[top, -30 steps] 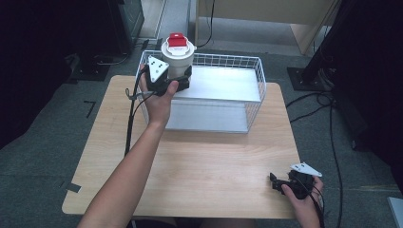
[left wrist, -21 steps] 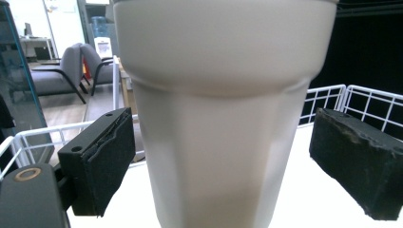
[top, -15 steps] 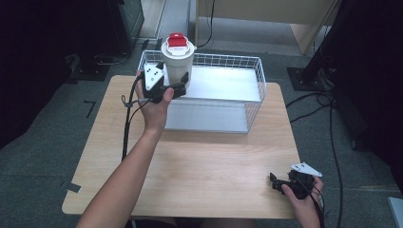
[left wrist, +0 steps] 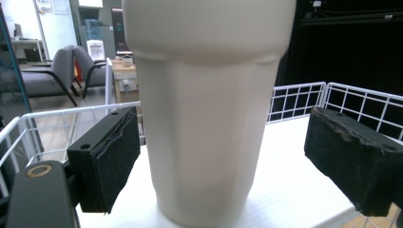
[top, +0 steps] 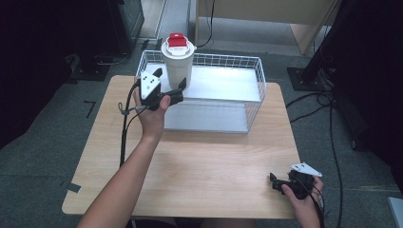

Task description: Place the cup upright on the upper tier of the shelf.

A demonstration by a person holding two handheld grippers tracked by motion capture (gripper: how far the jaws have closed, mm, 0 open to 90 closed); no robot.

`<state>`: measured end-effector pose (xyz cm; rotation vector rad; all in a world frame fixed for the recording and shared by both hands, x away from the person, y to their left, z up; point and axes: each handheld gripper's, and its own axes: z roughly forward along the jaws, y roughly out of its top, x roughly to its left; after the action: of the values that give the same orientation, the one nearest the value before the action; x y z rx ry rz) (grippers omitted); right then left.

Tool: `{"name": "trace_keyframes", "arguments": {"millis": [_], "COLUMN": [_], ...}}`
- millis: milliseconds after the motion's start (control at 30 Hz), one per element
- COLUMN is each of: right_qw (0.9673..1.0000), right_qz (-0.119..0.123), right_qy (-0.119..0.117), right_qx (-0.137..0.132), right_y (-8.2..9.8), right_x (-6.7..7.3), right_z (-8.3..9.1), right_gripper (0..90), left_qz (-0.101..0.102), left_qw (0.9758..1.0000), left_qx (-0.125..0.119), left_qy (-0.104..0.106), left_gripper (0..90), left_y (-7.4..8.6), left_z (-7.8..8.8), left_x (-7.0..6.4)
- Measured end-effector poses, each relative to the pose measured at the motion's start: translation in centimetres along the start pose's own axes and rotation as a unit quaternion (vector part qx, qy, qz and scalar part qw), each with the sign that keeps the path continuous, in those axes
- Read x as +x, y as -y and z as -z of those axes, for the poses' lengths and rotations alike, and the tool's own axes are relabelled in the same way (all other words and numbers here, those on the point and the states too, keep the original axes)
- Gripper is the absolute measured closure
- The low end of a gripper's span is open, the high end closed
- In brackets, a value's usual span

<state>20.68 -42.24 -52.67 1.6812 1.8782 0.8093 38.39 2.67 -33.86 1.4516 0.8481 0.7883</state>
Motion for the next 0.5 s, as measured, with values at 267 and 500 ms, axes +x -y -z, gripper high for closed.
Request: {"name": "trace_keyframes", "arguments": {"millis": [267, 500], "right_qw": [1.0, 1.0], "right_qz": [-0.001, -0.001], "right_qy": [0.0, 0.0], "right_qx": [0.0, 0.001], "right_y": [0.0, 0.0], "right_x": [0.0, 0.0], "right_z": [0.0, 0.0], "right_gripper": [0.0, 0.0], "left_qz": [-0.01, -0.014], "left_qw": [0.9999, 0.9998], "left_qx": [-0.005, 0.0], "left_qy": [-0.002, -0.012], "left_gripper": [13.8, 12.4], "left_y": [1.6, 3.1], "left_z": [2.5, 4.7], "left_x": [-0.2, 0.1]}}
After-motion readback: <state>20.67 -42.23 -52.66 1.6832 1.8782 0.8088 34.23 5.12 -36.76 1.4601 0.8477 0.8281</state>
